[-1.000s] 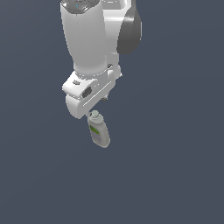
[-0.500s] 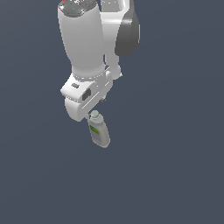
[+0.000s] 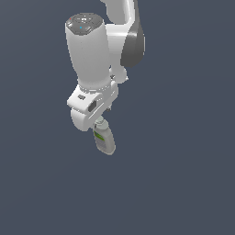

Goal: Pick up the object and move it to a goal position.

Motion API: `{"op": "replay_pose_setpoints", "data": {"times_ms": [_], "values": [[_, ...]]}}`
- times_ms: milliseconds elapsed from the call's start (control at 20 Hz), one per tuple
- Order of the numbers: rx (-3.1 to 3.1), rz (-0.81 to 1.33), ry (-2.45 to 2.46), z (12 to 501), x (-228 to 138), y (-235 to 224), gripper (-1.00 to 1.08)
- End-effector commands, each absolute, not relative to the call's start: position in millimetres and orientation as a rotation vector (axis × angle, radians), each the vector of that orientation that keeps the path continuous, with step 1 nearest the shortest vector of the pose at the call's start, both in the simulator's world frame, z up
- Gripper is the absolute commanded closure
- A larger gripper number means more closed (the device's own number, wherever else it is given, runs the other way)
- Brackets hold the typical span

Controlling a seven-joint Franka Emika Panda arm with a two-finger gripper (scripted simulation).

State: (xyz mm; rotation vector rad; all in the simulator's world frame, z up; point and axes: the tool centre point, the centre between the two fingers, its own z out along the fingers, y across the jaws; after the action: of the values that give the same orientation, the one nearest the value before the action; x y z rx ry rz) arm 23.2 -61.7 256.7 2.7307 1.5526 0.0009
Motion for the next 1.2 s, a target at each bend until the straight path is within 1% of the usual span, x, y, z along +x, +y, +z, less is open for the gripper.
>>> {"op": "replay_pose_setpoints", "data": {"times_ms": [0, 350, 400, 850, 1150], "values": [[2.73, 0.0, 1.554, 244.3, 22.6, -61.8, -0.92], [2.729, 0.0, 1.556, 230.3, 23.9, -61.8, -0.92], [2.729, 0.0, 1.556, 230.3, 23.9, -61.8, 1.08], [2.729, 0.0, 1.556, 230.3, 23.9, -61.8, 1.08], [2.729, 0.003, 1.555, 239.3, 24.2, -65.5, 1.08]]}}
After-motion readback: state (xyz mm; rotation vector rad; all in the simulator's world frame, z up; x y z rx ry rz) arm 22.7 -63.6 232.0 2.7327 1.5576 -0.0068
